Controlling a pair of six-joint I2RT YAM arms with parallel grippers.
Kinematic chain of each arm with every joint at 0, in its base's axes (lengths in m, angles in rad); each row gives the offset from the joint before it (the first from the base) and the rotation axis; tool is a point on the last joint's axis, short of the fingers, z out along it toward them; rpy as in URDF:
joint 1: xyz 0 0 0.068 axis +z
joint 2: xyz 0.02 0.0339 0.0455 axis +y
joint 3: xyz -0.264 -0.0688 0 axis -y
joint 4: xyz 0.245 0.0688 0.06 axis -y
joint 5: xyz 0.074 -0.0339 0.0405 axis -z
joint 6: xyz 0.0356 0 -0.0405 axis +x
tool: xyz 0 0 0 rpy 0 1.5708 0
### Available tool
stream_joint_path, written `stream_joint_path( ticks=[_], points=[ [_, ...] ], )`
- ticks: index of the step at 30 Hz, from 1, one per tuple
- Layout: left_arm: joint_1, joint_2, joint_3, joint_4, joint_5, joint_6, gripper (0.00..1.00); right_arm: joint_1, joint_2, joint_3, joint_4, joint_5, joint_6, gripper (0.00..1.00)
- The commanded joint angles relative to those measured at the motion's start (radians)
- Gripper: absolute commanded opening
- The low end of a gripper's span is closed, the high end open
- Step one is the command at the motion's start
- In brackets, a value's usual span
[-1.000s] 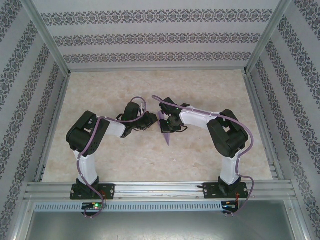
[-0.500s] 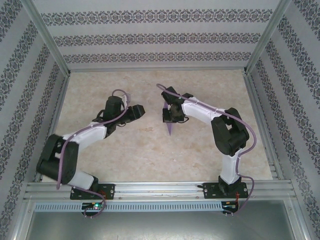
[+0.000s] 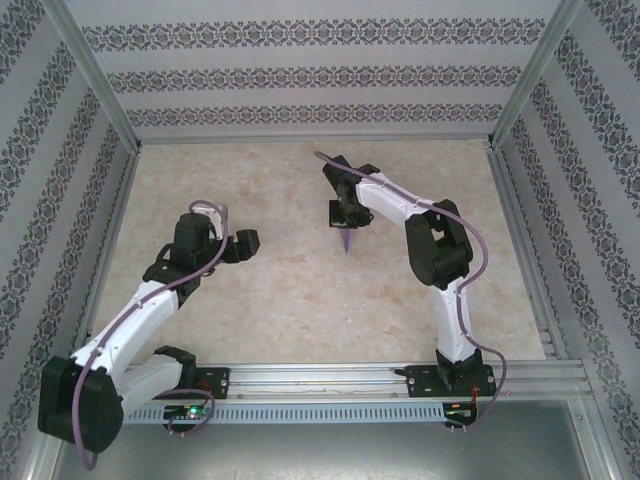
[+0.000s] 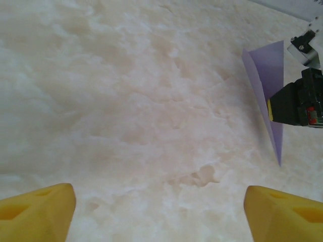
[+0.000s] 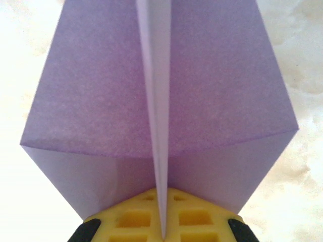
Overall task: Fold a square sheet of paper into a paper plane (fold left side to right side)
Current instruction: Place the paper plane at the center of the table.
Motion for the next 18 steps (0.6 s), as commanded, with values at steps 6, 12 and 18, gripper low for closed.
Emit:
stream_joint_path(
  ticks=[6,12,18],
  points=[
    [0.021,-0.035,-0.006,-0.057,-0.083,0.071,0.9,-0.007,0.044,0.037,-0.045,-0.003,-0.018,0.05],
    [0.023,-0.02,-0.004,-0.05,-0.072,0.066,0.9,-0.008,0.053,0.023,-0.03,-0.005,-0.017,0.11],
    [0.023,-0.015,-0.002,-0.049,-0.071,0.066,0.9,-0.009,0.057,0.009,-0.012,-0.011,-0.017,0.17]
  ],
)
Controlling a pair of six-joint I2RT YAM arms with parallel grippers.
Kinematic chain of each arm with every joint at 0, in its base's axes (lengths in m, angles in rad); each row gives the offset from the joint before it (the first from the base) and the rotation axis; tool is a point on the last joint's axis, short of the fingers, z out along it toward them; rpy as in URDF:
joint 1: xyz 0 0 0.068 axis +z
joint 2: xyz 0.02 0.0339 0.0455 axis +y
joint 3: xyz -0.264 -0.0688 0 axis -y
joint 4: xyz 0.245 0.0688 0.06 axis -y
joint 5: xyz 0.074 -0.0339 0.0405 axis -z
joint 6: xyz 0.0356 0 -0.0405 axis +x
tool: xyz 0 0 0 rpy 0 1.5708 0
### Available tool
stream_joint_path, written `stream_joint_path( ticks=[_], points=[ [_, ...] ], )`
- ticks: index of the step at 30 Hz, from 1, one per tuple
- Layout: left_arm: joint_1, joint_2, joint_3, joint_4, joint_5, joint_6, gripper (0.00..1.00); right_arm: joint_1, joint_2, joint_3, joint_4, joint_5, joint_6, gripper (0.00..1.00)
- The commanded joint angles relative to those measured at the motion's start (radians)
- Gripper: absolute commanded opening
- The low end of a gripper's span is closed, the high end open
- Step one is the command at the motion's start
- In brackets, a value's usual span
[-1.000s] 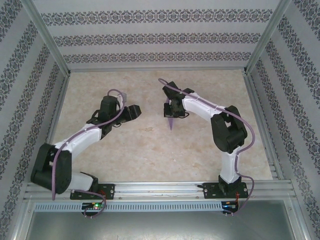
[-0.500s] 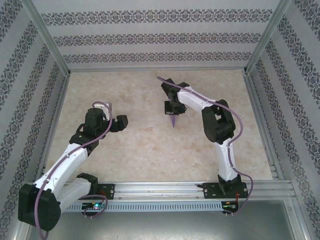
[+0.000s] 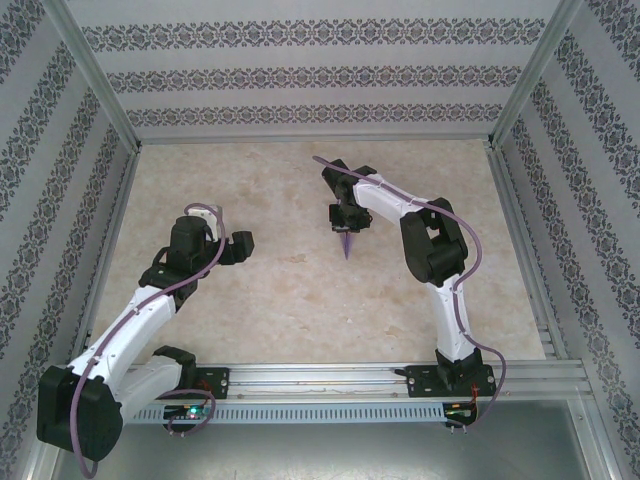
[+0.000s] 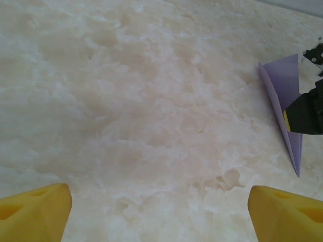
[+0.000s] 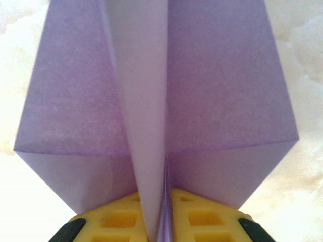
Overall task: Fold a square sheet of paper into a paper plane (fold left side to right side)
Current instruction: Place the paper plane at the center of the table.
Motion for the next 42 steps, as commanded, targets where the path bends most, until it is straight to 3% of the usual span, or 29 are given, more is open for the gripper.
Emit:
stream_joint_path(
  ticks=[1,14,21,30,42],
  points=[
    [0.013,0.001,0.005,-0.026,-0.011,0.019,0.9,-0.004,0.019,-0.006,0.008,-0.003,-0.006,0.19],
    [0.014,0.0,0.023,-0.043,-0.028,0.033,0.91,-0.008,0.027,-0.048,0.05,-0.027,-0.009,0.32],
    [0.017,0.001,0.032,-0.047,-0.04,0.043,0.91,-0.009,0.01,-0.071,0.064,-0.033,-0.012,0.46],
    [0.031,0.044,0.076,-0.027,-0.006,0.033,0.92,-0.004,-0.086,-0.103,0.059,-0.005,-0.004,0.48],
    [0.089,0.098,0.127,-0.007,0.068,-0.005,0.96,0.022,-0.229,-0.173,0.041,0.044,0.001,0.61]
  ],
)
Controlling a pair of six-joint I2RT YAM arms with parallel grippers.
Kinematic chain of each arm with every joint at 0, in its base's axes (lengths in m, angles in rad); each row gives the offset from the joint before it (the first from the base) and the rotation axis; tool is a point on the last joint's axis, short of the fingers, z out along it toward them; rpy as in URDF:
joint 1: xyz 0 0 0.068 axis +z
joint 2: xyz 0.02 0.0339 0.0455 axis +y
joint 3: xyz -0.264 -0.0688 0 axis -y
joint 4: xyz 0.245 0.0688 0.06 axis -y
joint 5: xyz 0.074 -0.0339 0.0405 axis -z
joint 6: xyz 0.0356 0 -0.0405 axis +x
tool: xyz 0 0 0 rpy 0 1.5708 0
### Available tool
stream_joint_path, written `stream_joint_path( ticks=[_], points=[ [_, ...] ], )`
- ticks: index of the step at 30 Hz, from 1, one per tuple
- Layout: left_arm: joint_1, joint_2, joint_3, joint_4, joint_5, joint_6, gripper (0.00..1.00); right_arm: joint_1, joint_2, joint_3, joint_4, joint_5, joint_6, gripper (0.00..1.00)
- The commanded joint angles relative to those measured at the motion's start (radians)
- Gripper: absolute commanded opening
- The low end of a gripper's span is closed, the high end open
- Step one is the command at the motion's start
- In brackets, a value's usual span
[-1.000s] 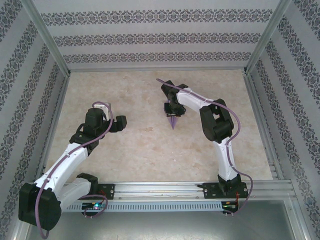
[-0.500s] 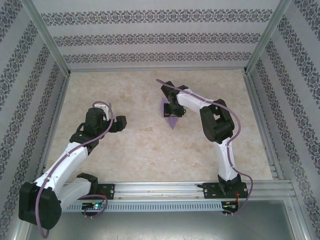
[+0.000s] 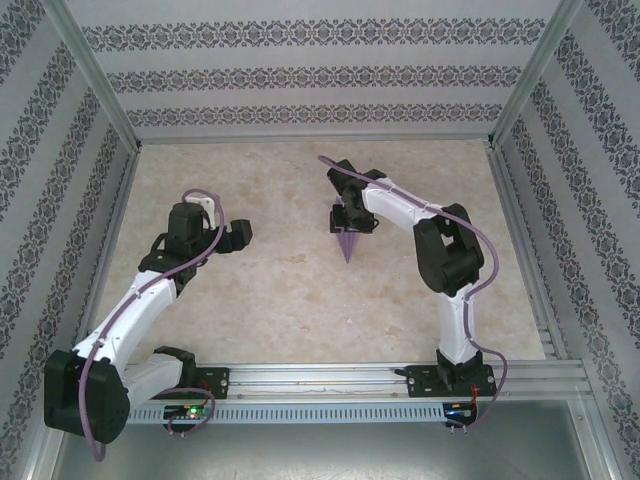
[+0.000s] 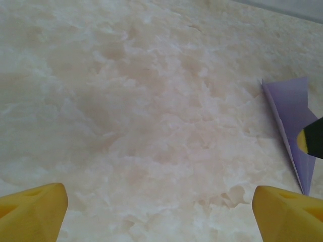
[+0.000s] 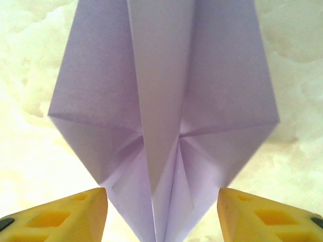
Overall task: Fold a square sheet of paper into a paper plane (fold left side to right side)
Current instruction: Place the paper plane at the center of the table, then reset both arms
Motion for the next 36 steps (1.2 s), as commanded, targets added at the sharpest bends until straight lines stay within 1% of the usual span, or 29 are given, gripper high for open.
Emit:
stream_joint_path(
  ticks=[1,3,6,9,12,13,15,17,19,21,22,24,26,30,34,36],
  points=[
    [0.037,-0.001,0.031,0.011,0.034,-0.028,0.96,0.014,-0.096,-0.035,-0.035,0.058,-0.001,0.62],
    [0.058,-0.013,0.027,0.014,0.03,-0.032,0.98,0.016,-0.167,-0.071,-0.035,0.087,-0.014,0.65],
    [0.09,-0.04,0.016,0.021,-0.012,-0.022,1.0,0.014,-0.303,-0.158,-0.007,0.147,-0.05,0.73],
    [0.121,-0.072,-0.012,0.051,-0.099,0.003,0.99,-0.001,-0.46,-0.276,0.048,0.225,-0.098,0.84],
    [0.143,-0.099,-0.063,0.122,-0.204,0.039,1.0,-0.054,-0.624,-0.427,0.154,0.298,-0.154,0.95],
    [0.148,-0.102,-0.083,0.156,-0.236,0.06,1.0,-0.088,-0.682,-0.489,0.206,0.302,-0.178,0.98],
    [0.153,-0.101,-0.12,0.222,-0.3,0.108,1.0,-0.159,-0.784,-0.609,0.33,0.3,-0.225,0.98],
    [0.156,-0.085,-0.154,0.291,-0.356,0.154,1.0,-0.245,-0.874,-0.735,0.479,0.248,-0.28,0.98],
    [0.164,-0.056,-0.177,0.347,-0.378,0.188,1.0,-0.324,-0.958,-0.894,0.696,0.174,-0.361,0.98],
    [0.175,-0.021,-0.192,0.385,-0.379,0.198,0.99,-0.361,-1.007,-1.054,0.945,0.178,-0.428,0.98],
    [0.184,-0.001,-0.202,0.411,-0.365,0.2,1.0,-0.376,-1.019,-1.12,1.056,0.185,-0.445,0.98],
    [0.195,0.031,-0.225,0.468,-0.33,0.2,1.0,-0.411,-1.006,-1.199,1.215,0.175,-0.454,0.98],
    [0.2,0.064,-0.249,0.538,-0.298,0.204,1.0,-0.44,-0.967,-1.227,1.291,0.136,-0.467,0.98],
    [0.206,0.15,-0.287,0.672,-0.224,0.221,1.0,-0.458,-0.837,-1.255,1.461,0.08,-0.492,0.98],
    [0.21,0.263,-0.342,0.909,-0.145,0.232,1.0,-0.464,-0.705,-1.256,1.633,0.032,-0.516,0.98],
    [0.21,0.322,-0.358,1.015,-0.112,0.255,0.99,-0.468,-0.654,-1.253,1.674,0.019,-0.521,0.98]
  ],
)
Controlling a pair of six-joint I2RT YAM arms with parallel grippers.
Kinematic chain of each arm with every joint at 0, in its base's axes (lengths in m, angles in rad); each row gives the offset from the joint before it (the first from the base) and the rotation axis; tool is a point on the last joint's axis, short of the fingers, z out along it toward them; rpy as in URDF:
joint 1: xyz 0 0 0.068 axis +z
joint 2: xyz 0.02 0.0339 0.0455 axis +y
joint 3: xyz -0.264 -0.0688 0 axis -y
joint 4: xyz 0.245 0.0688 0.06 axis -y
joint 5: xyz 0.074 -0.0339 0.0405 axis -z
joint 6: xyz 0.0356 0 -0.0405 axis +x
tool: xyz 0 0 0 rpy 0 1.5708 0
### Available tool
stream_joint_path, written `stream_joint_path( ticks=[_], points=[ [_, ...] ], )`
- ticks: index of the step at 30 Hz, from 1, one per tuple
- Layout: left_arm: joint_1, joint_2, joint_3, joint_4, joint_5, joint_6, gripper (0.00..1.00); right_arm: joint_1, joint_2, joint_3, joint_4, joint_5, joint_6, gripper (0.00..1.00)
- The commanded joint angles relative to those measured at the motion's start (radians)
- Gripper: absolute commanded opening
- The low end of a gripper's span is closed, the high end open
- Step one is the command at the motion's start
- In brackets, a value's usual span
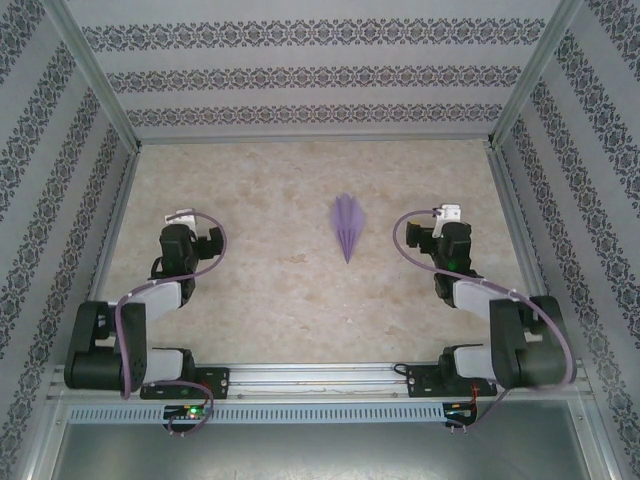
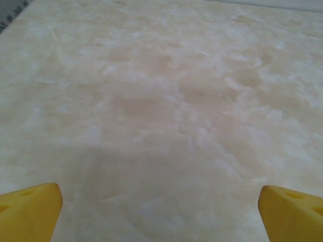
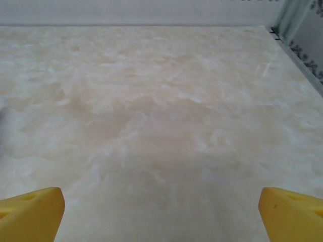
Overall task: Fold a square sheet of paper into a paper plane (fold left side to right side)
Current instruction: Reset both arms
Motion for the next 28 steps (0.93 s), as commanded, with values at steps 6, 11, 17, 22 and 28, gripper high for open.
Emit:
stream_joint_path(
  ticks=[6,11,17,22,28],
  points=[
    [0.035,0.174,-0.041,0.417,0.153,0.071,1.0,-0.034,0.166,-0.009,0.308,-0.105,-0.025,0.98],
    [0.038,0.227,-0.034,0.433,0.162,0.074,0.99,-0.054,0.169,0.015,0.261,-0.09,0.012,0.98],
    [0.035,0.247,-0.014,0.434,0.149,0.076,0.99,-0.052,0.167,0.014,0.259,-0.085,0.007,0.98],
    [0.034,0.246,-0.019,0.441,0.137,0.072,0.99,-0.037,0.167,0.016,0.256,-0.062,-0.005,0.98],
    [0.034,0.247,-0.02,0.442,0.137,0.072,0.99,-0.039,0.167,0.016,0.256,-0.064,-0.005,0.98]
  ],
)
